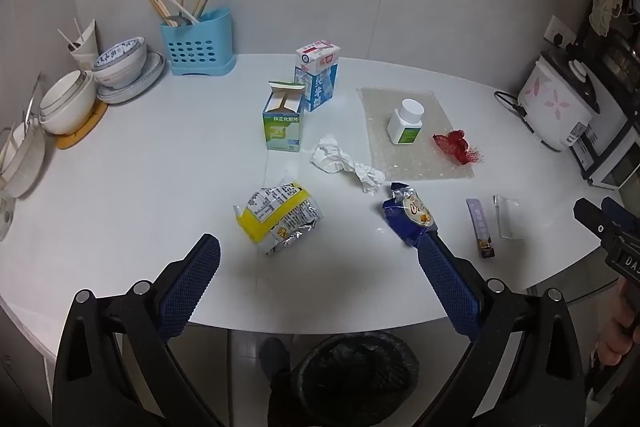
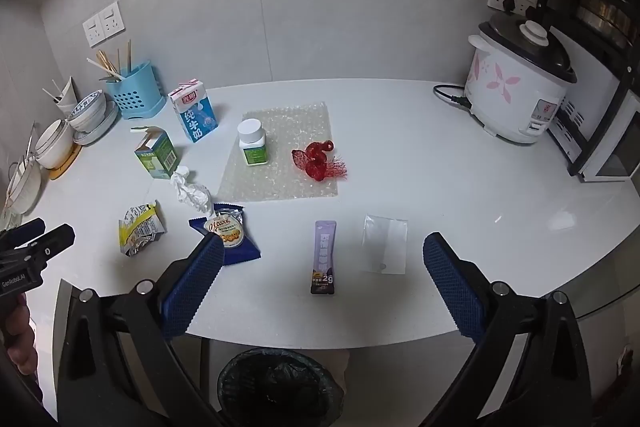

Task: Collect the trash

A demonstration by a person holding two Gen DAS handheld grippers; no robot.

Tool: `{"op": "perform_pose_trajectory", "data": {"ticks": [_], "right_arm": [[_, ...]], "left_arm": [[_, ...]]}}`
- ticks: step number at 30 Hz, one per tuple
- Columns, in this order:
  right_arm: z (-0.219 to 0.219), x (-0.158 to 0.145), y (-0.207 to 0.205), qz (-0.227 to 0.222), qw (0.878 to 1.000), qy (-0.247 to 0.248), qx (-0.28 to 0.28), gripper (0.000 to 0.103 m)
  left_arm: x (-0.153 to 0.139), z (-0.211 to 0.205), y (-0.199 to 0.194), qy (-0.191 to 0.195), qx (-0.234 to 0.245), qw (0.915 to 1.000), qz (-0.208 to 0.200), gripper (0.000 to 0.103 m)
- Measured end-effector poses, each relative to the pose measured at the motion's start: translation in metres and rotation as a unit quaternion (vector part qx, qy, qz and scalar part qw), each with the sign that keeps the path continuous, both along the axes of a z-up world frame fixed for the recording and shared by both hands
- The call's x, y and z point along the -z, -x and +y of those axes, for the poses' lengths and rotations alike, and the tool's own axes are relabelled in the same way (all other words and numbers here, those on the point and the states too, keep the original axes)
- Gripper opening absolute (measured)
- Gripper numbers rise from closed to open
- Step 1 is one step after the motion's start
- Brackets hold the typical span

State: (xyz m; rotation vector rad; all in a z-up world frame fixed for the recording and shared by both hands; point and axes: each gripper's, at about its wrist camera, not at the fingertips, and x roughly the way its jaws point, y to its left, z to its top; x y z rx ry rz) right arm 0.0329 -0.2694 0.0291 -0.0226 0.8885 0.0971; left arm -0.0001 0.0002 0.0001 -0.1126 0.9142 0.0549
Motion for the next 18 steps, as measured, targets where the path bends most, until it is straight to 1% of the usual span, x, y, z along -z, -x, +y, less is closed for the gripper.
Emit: {"op": "perform_pose_trajectory", "data": {"ticks": [3, 4, 7, 8, 11, 14, 18], "right_arm": [[0.0009, 0.0011, 0.0002, -0.003, 1.000, 0.006, -0.001, 0.096], [0.0008, 0.0019, 0.0000, -0.003, 1.000, 0.008, 0.000, 0.096], [0.0014, -0.0031, 0.0017, 0.001, 1.000, 0.009, 0.003, 0.096], [0.0019, -0.0028, 0.0015, 0.002, 1.000, 0.010, 0.003, 0.096], [-0.0001, -0.0033, 0.0019, 0.002, 1.000, 0.011, 0.000, 0.096], [0.0020, -0.0026, -0.0004, 0.002, 1.000, 0.018, 0.000, 0.096], [0.0013, -0.0036, -0.0012, 0.002, 1.000, 0.019, 0.000, 0.096]], "left_arm": [[-0.0014, -0.0003, 0.0019, 0.005, -0.005, 1.0000, -0.002, 0.097], [-0.0017, -0.0029, 0.0007, -0.001, -0.004, 1.0000, 0.001, 0.097], [-0.0063, 0.0012, 0.0005, 0.011, -0.002, 0.9999, 0.002, 0.097], [-0.0030, -0.0003, 0.0005, 0.003, -0.001, 1.0000, 0.004, 0.097], [-0.0050, -0.0014, -0.0030, 0.006, -0.007, 0.9999, 0.006, 0.097], [-0.0074, 0.0036, -0.0001, 0.008, -0.013, 0.9999, -0.004, 0.097], [-0.0095, 0.0052, -0.0017, 0.008, -0.015, 0.9998, -0.005, 0.097]]}}
